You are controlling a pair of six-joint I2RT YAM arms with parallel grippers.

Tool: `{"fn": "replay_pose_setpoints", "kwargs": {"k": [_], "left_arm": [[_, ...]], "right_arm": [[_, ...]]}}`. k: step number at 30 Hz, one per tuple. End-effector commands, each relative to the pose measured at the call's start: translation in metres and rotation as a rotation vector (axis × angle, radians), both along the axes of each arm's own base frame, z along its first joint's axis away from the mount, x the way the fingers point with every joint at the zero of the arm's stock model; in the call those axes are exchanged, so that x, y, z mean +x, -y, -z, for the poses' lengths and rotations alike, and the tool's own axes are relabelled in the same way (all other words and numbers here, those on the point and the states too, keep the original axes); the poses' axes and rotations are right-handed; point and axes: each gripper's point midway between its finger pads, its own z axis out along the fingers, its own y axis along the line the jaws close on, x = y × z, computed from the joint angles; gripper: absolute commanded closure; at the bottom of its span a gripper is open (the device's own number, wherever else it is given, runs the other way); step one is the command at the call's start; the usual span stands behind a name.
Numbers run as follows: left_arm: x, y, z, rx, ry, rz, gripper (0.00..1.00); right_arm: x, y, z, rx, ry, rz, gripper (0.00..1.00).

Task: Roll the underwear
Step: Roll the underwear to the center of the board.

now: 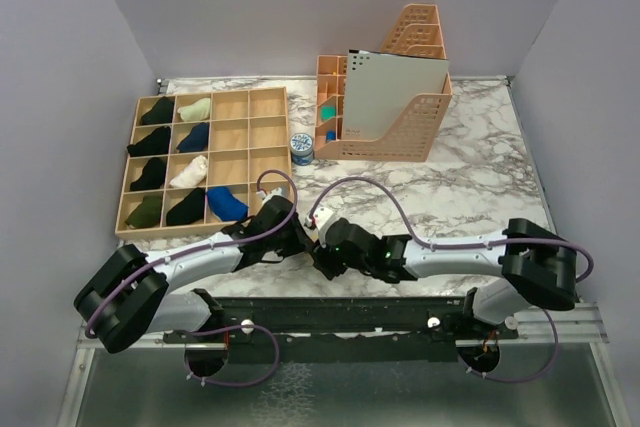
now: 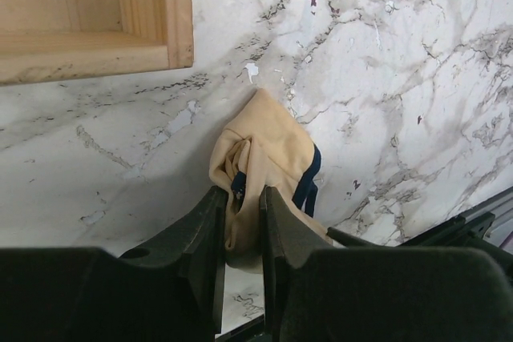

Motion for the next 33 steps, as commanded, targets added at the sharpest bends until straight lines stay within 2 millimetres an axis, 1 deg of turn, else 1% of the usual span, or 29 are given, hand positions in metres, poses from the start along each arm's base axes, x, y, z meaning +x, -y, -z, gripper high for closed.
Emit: {"fn": "replay_pose_setpoints", "kwargs": {"k": [1,4,5,9,11,13,14,15,16,17,18,19,22,25,27,28,31,33], "left_arm": [[-0.007,-0.003,0.007,0.001,-0.052,-0.001,0.83],[-0.007,-0.002,0.007,-0.011,-0.064,-0.002,0.83],[-0.006,-0.001,0.007,-0.017,-0.064,-0.001,0.83],[-0.008,0.000,0.007,-0.025,-0.075,0.003,0.83],[-0.010,0.000,0.007,-0.031,-0.082,0.004,0.81],[-0.010,-0.001,0.007,-0.035,-0.082,0.001,0.73],[-0.009,-0.002,0.006,-0.037,-0.081,-0.001,0.71],[-0.009,-0.002,0.006,-0.037,-0.082,-0.002,0.68],[-0.009,-0.003,0.005,-0.035,-0.081,-0.005,0.63],[-0.009,-0.004,0.005,-0.033,-0.081,-0.009,0.55],[-0.008,-0.004,0.004,-0.034,-0.078,-0.011,0.51],[-0.008,-0.005,0.003,-0.036,-0.074,-0.012,0.48],[-0.006,-0.008,-0.002,-0.040,-0.053,-0.029,0.32],[-0.005,-0.015,-0.006,-0.035,-0.034,-0.067,0.15],[-0.004,-0.016,-0.011,-0.064,-0.010,-0.083,0.04],[-0.005,-0.017,-0.013,-0.080,0.002,-0.087,0.01],[-0.005,-0.015,-0.024,-0.136,0.056,-0.078,0.01],[-0.007,-0.013,-0.027,-0.169,0.079,-0.058,0.01]], "right_arm": [[0.002,-0.016,0.002,-0.030,0.073,-0.037,0.53],[-0.003,-0.019,0.012,-0.043,0.065,-0.045,0.55],[-0.001,-0.018,0.017,-0.051,0.065,-0.032,0.55],[0.006,-0.005,0.034,-0.091,0.074,0.042,0.56],[0.006,0.001,0.040,-0.104,0.072,0.059,0.58],[0.005,0.006,0.048,-0.114,0.064,0.070,0.62],[0.005,0.009,0.051,-0.124,0.059,0.082,0.68],[0.004,0.010,0.054,-0.127,0.052,0.090,0.77],[0.002,0.012,0.056,-0.126,0.045,0.087,0.83],[0.000,0.011,0.056,-0.117,0.036,0.082,0.87],[-0.005,0.008,0.056,-0.095,0.013,0.065,0.91],[-0.009,0.004,0.054,-0.063,-0.009,0.047,0.93],[-0.021,-0.005,0.053,0.035,-0.107,0.013,0.96],[-0.028,-0.008,0.052,0.172,-0.259,0.012,0.96],[-0.029,-0.009,0.047,0.282,-0.360,0.023,0.96],[-0.029,-0.009,0.045,0.330,-0.412,0.034,0.96],[-0.027,-0.009,0.041,0.436,-0.527,0.066,0.96],[-0.025,-0.005,0.041,0.489,-0.581,0.104,0.96]]}}
